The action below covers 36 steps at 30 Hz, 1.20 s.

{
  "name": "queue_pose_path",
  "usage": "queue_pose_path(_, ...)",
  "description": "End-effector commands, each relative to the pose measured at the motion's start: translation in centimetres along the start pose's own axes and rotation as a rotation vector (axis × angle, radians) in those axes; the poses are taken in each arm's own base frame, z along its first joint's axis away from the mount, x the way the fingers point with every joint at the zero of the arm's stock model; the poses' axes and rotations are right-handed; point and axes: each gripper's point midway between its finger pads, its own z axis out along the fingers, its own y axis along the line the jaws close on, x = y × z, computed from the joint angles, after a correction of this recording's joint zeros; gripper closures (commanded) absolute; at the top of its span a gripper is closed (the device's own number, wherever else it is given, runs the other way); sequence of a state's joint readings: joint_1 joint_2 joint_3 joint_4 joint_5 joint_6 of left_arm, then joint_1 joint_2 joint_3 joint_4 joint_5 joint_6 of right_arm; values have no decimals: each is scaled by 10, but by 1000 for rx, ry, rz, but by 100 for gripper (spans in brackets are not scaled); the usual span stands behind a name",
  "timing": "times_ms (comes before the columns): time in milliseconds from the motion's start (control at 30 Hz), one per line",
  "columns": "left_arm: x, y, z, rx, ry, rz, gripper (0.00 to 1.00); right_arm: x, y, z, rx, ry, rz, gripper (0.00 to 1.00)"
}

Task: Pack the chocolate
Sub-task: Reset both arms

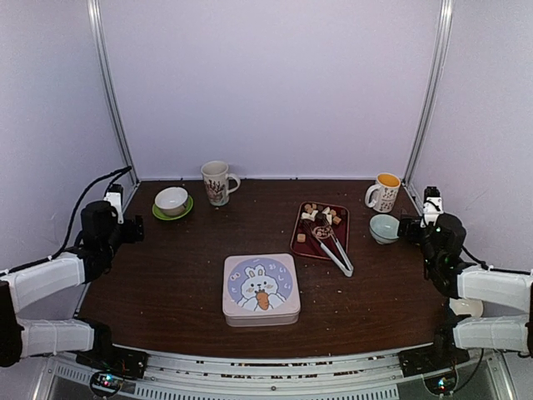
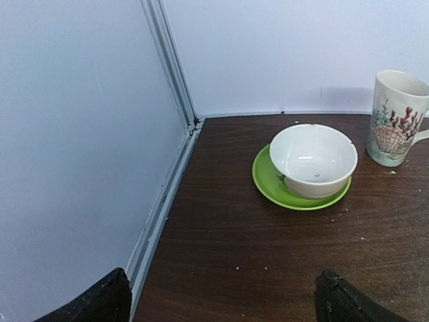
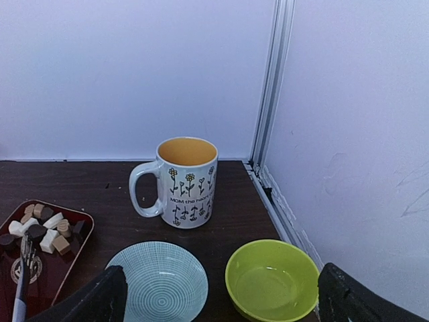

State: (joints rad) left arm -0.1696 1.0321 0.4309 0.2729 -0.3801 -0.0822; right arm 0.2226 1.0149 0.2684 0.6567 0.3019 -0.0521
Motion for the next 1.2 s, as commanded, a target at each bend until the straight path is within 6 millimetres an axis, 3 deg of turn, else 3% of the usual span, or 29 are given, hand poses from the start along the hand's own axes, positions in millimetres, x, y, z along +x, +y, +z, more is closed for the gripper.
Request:
queue_pose_path(0,-21,21,7,-62,-140,-27,2,-5,-2,13,-39,-78,60,0)
queue_pose_path(100,1,31,24,-39,-124,-82,2,8,-15,21,-20,-85,104,0)
queue_pose_path(200,-3,35,28,-25,-162,-60,2,13,-23,23,9,-135,141,0)
queue_pose_path(333,-10,40,36,-10,-188,-60,2,19,-17,36,-4,-63,117,0)
queue_pose_path(500,-8,33,41,27,-305,-55,2,19,-15,37,-16,-60,100,0)
queue_pose_path(567,4,24,46,77,-234,-22,2,18,-12,37,-25,-61,97,0)
queue_pose_path(1167,-1,10,50,146,-243,22,2,19,-11,38,-34,-56,91,0)
